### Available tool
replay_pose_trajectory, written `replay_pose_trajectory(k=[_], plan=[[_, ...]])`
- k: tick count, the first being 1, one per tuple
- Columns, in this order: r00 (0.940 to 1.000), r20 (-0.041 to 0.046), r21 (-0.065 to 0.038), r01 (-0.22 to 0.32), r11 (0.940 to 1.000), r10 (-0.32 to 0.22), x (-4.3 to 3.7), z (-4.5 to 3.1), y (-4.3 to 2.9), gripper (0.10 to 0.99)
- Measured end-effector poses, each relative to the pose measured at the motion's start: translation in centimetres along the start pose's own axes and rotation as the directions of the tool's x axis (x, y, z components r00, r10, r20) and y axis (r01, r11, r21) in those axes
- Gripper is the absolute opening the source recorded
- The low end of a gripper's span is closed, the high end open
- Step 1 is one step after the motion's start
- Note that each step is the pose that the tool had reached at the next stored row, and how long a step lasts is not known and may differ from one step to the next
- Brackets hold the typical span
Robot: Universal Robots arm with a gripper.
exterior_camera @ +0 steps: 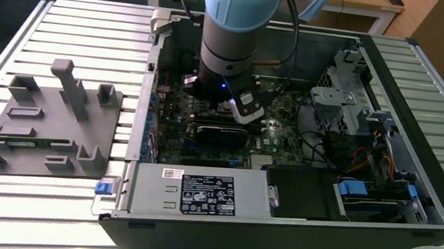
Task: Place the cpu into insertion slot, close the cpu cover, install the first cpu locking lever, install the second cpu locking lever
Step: 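Install the second cpu locking lever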
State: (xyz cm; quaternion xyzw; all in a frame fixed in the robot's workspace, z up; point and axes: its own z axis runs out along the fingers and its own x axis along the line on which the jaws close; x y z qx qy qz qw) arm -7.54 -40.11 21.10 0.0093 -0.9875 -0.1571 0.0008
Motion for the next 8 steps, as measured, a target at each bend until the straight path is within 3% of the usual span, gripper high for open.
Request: replay_pose_trajectory(k=[8], plan=[[1.0000, 0.0000, 0.000, 0.000, 1.0000, 0.000, -0.01, -0.55, 0.19, 0.106]])
